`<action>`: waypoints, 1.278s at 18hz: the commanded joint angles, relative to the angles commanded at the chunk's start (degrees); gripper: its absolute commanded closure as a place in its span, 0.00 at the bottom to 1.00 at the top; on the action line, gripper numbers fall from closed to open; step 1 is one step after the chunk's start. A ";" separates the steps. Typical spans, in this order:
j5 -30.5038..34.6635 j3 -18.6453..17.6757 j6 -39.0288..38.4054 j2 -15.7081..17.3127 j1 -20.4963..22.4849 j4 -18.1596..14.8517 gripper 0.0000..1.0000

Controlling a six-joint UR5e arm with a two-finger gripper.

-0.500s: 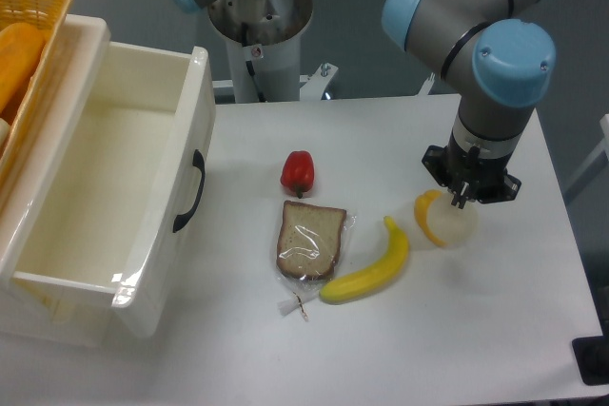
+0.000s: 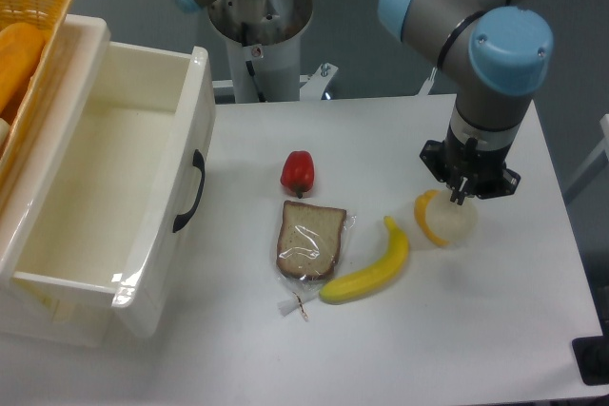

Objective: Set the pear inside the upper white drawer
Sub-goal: 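Lift the pale pear with the gripper off the table, then carry the held pear over the open white drawer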

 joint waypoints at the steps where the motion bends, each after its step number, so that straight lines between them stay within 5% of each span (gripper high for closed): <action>1: -0.18 0.00 0.00 1.05 -0.26 -0.62 1.00; 7: -2.55 0.00 -2.19 6.24 -3.33 -4.22 1.00; 14: -7.64 0.00 -8.25 11.69 -6.85 -4.49 1.00; 23: -11.34 -0.44 -18.01 19.87 -18.27 -7.04 1.00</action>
